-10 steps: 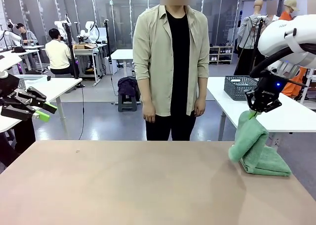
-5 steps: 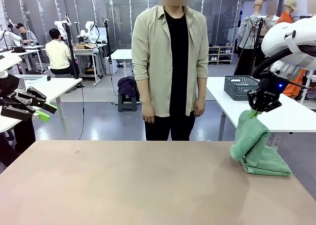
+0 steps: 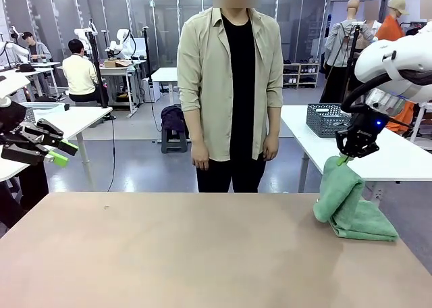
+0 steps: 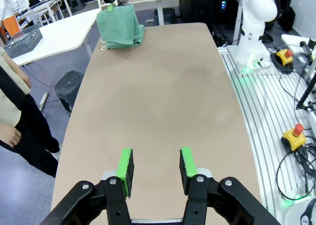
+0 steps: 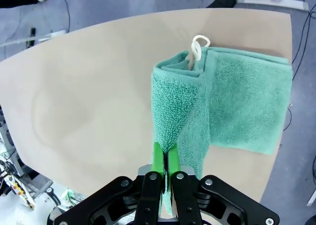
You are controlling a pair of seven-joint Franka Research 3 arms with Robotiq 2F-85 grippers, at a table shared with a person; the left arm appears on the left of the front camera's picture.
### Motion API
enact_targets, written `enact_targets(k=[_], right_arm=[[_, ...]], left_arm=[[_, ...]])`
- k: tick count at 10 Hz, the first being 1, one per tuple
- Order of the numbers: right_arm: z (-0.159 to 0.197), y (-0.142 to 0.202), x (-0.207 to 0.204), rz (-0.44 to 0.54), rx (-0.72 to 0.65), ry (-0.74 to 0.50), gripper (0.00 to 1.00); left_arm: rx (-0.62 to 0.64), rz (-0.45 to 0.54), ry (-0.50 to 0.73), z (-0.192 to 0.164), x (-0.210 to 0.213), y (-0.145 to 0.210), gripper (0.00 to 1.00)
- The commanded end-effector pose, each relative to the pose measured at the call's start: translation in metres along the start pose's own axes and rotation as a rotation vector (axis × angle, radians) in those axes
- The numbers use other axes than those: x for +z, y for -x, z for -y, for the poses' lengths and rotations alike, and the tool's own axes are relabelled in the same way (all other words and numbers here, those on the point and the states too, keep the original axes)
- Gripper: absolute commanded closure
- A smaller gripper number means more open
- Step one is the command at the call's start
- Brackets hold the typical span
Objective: Fold the towels and place them in the basket.
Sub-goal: Stack the folded Towel with hook on the right side of the table.
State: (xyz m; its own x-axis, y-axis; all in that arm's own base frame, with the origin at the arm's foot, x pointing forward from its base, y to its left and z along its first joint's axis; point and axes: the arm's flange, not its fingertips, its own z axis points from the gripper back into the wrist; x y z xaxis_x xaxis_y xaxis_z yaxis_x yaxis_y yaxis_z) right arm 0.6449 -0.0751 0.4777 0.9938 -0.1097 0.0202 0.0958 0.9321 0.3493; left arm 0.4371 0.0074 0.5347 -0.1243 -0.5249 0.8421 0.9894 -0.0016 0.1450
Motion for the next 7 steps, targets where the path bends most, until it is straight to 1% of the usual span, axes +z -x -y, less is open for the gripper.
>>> enact_targets(k=[1, 4, 7], right_arm=[[0.019, -0.009, 0.002, -0.027, 0.000, -0.033, 0.96], [0.055, -0.010, -0.004, -0.096, -0.030, -0.019, 0.96], [0.086, -0.017, -0.014, -0.141, -0.015, 0.057, 0.96]], left_arm=[[-0.008, 0.013, -0.007, 0.000, 0.000, -0.002, 0.50], [-0.008, 0.013, -0.007, 0.000, 0.000, -0.002, 0.50], [-0.008, 0.013, -0.007, 0.000, 0.000, -0.002, 0.50]])
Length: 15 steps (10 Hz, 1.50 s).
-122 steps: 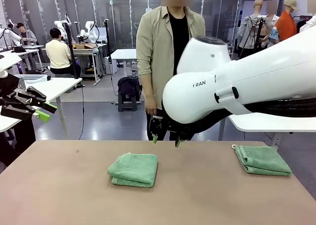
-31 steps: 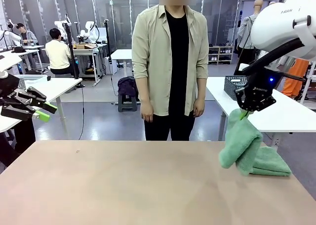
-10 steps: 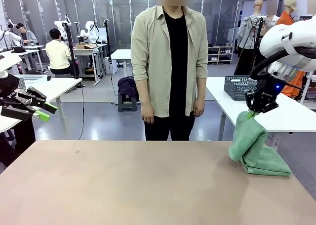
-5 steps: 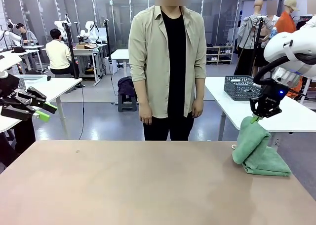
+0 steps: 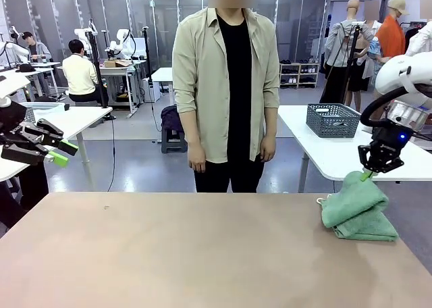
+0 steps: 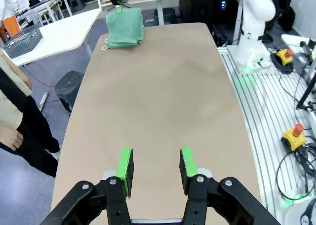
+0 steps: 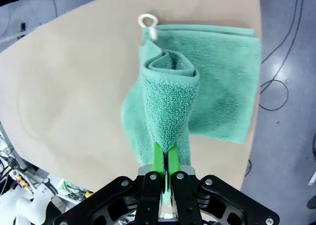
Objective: Fold the towels and place them in the basket.
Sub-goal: Stack the folded Towel with hook on the right side of the table.
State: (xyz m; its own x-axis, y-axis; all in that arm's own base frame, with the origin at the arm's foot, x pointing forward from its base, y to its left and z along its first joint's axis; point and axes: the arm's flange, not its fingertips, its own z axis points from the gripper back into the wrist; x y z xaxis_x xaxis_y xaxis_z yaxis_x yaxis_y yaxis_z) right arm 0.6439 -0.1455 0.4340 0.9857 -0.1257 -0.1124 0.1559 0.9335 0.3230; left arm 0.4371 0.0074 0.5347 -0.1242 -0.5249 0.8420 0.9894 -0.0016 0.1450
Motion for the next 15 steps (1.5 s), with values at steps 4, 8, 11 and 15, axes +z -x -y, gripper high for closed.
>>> enact_targets(k=[4, 8, 11, 15], right_arm=[[0.021, -0.025, 0.005, 0.005, 0.056, 0.108, 0.76], [0.020, -0.015, 0.014, -0.024, 0.048, 0.122, 0.37], [0.003, 0.000, 0.019, -0.073, 0.017, 0.117, 0.18], [-0.073, 0.086, 0.040, -0.092, -0.041, 0.115, 0.18]], left_arm=[[-0.008, 0.013, -0.007, 0.000, 0.000, -0.002, 0.50], [-0.008, 0.013, -0.007, 0.000, 0.000, -0.002, 0.50], [-0.008, 0.013, -0.007, 0.000, 0.000, -0.002, 0.50], [-0.008, 0.013, -0.007, 0.000, 0.000, -0.002, 0.50]])
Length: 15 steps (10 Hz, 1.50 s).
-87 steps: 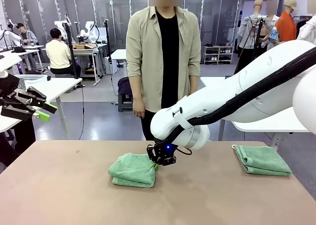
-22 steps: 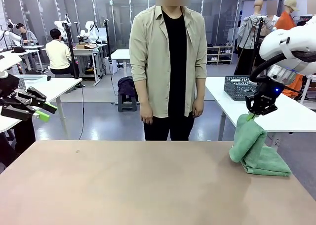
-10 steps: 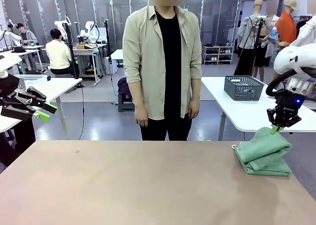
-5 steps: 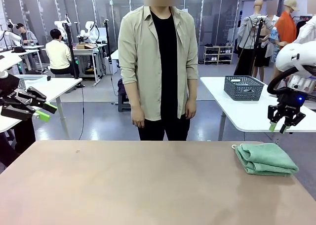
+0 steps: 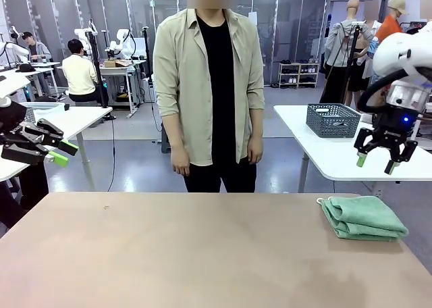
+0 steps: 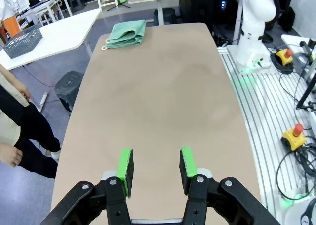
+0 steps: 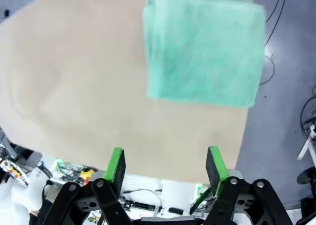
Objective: Fold the towels and place them in the basket.
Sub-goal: Stack the folded Towel with hook on the right side of the table.
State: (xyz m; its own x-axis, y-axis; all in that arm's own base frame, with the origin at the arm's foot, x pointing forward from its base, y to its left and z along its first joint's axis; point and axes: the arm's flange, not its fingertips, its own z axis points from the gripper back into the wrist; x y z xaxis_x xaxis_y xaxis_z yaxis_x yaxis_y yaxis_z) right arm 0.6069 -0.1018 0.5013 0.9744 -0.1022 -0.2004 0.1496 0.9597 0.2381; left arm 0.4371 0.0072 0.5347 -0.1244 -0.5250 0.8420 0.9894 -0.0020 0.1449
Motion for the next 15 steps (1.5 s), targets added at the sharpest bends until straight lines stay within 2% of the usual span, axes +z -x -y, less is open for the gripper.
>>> enact_targets(k=[1, 3, 5, 7, 8, 13, 14, 15], right_arm=[[-0.034, 0.064, -0.001, -0.005, -0.028, 0.011, 0.18], [-0.061, 0.114, 0.008, 0.017, 0.029, -0.010, 0.18], [-0.074, 0.134, 0.006, 0.045, 0.036, 0.025, 0.18], [-0.077, 0.141, 0.009, 0.054, 0.054, 0.035, 0.18], [-0.076, 0.138, 0.019, 0.022, 0.067, 0.004, 0.18], [-0.075, 0.141, 0.018, 0.029, 0.066, 0.005, 0.18], [-0.077, 0.164, 0.029, 0.066, 0.108, -0.063, 0.18], [-0.070, 0.195, 0.046, 0.114, 0.123, -0.129, 0.18]], left_arm=[[-0.008, 0.013, -0.007, 0.000, 0.000, -0.002, 0.50], [-0.008, 0.013, -0.007, 0.000, 0.000, -0.002, 0.50], [-0.008, 0.013, -0.007, 0.000, 0.000, -0.002, 0.50], [-0.008, 0.013, -0.007, 0.000, 0.000, -0.002, 0.50], [-0.008, 0.013, -0.007, 0.000, 0.000, -0.002, 0.50], [0.000, 0.000, 0.000, 0.000, 0.000, 0.000, 0.50], [0.083, 0.081, -0.119, 0.031, 0.011, -0.036, 0.50], [0.234, 0.182, -0.248, 0.050, 0.026, -0.073, 0.50]])
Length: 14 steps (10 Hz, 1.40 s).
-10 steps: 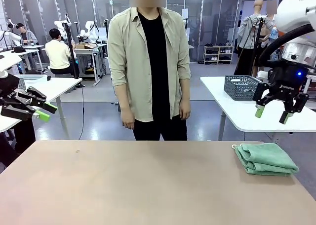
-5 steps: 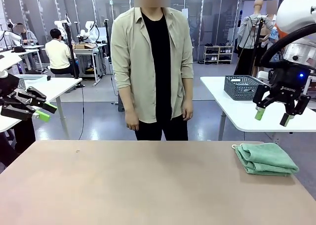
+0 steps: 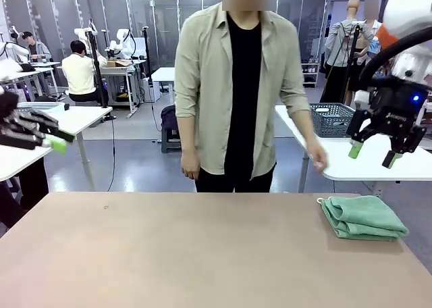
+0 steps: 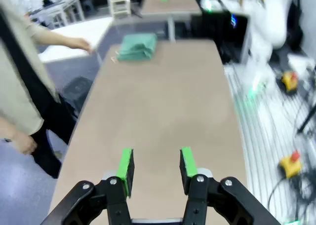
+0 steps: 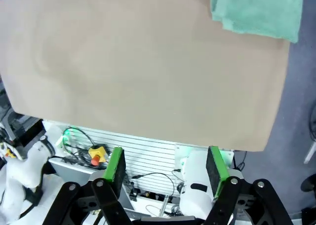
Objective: Fold the towels and place them in the basket.
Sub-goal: Stack the folded Towel with hook on the right side of the table.
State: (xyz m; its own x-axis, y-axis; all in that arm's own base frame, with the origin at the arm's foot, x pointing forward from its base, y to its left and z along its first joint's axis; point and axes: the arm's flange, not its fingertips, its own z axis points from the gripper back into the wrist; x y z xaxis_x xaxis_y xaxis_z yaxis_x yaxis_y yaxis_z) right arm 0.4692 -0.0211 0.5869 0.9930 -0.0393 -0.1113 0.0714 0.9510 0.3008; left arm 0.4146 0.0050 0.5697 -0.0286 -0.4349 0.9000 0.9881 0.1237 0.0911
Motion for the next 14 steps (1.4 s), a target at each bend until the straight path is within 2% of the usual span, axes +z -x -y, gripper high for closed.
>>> enact_targets(k=[1, 4, 5, 7, 8, 9, 10, 11, 13, 14], right_arm=[[0.010, 0.059, 0.027, 0.088, 0.056, -0.137, 0.18], [0.034, 0.131, 0.063, 0.216, 0.052, -0.332, 0.18], [0.052, 0.155, 0.071, 0.250, 0.057, -0.435, 0.18], [0.099, 0.171, 0.079, 0.290, 0.056, -0.616, 0.18], [0.122, 0.171, 0.077, 0.275, 0.056, -0.677, 0.18], [0.145, 0.170, 0.076, 0.255, 0.072, -0.732, 0.18], [0.162, 0.167, 0.077, 0.229, 0.085, -0.768, 0.18], [0.177, 0.163, 0.075, 0.195, 0.098, -0.800, 0.18], [0.191, 0.155, 0.067, 0.144, 0.125, -0.826, 0.18], [0.191, 0.157, 0.065, 0.124, 0.125, -0.845, 0.18]], left_arm=[[0.296, 0.155, -0.255, 0.049, 0.013, -0.056, 0.50], [0.733, 0.257, -0.557, 0.070, 0.041, -0.077, 0.50], [0.851, 0.229, -0.626, 0.080, 0.060, -0.075, 0.50], [1.024, 0.163, -0.752, 0.082, 0.111, -0.059, 0.50], [1.163, 0.125, -0.745, 0.085, 0.140, -0.044, 0.50], [1.270, 0.043, -0.674, 0.090, 0.170, -0.031, 0.50], [1.350, 0.072, -0.560, 0.095, 0.186, -0.026, 0.50], [1.395, 0.186, -0.464, 0.096, 0.196, -0.024, 0.50], [1.371, 0.371, -0.243, 0.099, 0.207, -0.020, 0.50], [1.412, 0.431, -0.161, 0.106, 0.211, -0.022, 0.32]])
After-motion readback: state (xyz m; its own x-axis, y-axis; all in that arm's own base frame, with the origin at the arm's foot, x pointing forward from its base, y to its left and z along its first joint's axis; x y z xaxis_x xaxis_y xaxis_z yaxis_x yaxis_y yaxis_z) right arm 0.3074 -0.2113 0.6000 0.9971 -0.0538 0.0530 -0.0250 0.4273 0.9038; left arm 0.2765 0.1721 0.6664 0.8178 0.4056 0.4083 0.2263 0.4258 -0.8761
